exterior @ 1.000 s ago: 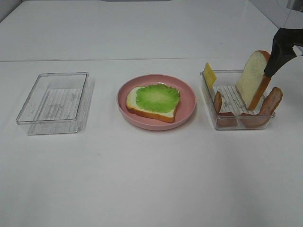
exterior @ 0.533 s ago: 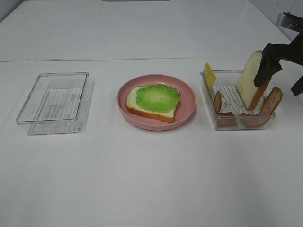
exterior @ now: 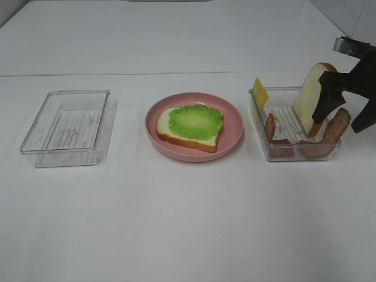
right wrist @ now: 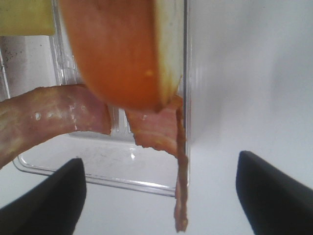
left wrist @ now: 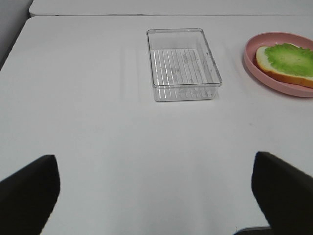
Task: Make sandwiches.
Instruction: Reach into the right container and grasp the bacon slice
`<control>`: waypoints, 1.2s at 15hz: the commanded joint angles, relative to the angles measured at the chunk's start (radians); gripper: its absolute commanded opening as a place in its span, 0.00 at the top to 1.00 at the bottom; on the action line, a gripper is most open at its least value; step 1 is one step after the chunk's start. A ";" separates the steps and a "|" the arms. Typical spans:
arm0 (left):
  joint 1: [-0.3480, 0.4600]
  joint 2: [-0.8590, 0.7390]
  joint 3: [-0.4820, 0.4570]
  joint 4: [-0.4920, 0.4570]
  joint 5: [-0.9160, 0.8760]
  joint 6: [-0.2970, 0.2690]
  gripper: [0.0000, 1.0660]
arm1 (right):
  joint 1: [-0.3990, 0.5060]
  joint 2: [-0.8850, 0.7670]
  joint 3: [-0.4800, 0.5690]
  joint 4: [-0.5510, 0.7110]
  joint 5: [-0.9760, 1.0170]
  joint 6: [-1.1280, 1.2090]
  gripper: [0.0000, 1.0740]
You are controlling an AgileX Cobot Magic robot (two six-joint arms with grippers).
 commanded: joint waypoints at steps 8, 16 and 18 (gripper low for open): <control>0.002 -0.019 0.001 -0.009 -0.011 -0.004 0.04 | 0.000 0.017 -0.004 0.002 -0.012 -0.015 0.54; 0.002 -0.019 0.001 -0.009 -0.011 -0.004 0.04 | 0.000 0.017 -0.004 0.001 -0.010 -0.016 0.58; 0.002 -0.019 0.001 -0.009 -0.011 -0.004 0.04 | 0.000 0.017 -0.004 0.001 -0.009 -0.016 0.66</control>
